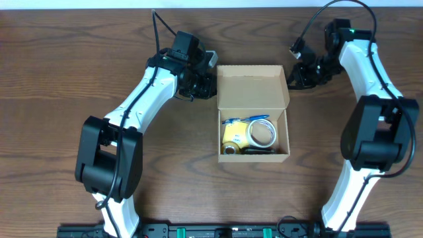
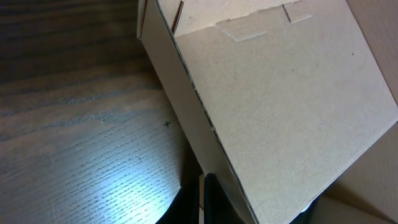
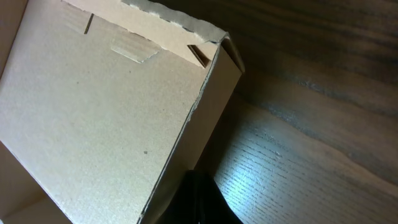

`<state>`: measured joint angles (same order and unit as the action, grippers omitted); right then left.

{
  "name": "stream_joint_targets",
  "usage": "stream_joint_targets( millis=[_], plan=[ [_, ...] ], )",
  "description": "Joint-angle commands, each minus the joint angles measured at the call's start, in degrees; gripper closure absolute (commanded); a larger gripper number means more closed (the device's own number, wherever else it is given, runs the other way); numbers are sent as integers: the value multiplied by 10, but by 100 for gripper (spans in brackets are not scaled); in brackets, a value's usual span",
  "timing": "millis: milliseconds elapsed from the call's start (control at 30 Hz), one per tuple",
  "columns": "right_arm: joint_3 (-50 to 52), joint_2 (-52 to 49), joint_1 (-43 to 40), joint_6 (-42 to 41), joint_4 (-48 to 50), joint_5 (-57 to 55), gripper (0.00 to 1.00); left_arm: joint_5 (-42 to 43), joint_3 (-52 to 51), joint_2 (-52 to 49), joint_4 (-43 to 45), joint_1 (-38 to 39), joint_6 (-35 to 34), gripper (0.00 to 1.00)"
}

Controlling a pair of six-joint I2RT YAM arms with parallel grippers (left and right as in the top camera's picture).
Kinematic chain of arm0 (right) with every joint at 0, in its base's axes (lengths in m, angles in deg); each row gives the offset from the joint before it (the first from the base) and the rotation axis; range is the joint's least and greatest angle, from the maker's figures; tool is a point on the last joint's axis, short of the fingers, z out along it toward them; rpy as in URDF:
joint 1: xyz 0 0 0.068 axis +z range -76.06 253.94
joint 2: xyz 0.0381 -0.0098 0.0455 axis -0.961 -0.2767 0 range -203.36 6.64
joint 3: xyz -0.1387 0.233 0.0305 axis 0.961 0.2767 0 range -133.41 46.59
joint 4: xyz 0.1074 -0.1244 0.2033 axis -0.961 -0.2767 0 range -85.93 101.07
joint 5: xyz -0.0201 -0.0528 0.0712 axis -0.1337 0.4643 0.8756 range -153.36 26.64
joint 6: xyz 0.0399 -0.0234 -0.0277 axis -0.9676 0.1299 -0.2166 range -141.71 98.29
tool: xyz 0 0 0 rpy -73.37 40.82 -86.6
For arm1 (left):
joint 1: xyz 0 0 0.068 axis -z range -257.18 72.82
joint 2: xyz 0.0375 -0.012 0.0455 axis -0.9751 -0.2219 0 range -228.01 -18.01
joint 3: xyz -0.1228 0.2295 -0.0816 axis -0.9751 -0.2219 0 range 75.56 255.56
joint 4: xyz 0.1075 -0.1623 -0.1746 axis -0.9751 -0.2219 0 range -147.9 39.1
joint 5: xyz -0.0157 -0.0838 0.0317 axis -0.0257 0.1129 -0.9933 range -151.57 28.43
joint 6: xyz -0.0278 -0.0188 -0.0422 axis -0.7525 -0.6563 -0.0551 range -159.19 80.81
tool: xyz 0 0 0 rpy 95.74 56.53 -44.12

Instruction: Pack container

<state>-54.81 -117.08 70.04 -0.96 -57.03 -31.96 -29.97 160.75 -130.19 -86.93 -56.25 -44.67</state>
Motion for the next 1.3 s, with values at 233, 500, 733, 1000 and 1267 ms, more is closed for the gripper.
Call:
stream_joint_targets(
  millis=[233,500,733,1000,1267],
  plan=[
    [54,-2,10,12,23,35,99,45,-1,-6,4,-1,28,94],
    [104,-2,10,-6,65,34,99,24,-1,-7,-4,-2,43,94],
    [104,-2,7,-5,82,34,99,21,-7,-23,-24,-4,61,94],
    [104,-2,-18,58,78,21,99,152,-8,-44,-32,-52,187,94],
    [104,-2,-59,143,59,155,99,297,-8,-44,-30,-135,220,94]
  ],
)
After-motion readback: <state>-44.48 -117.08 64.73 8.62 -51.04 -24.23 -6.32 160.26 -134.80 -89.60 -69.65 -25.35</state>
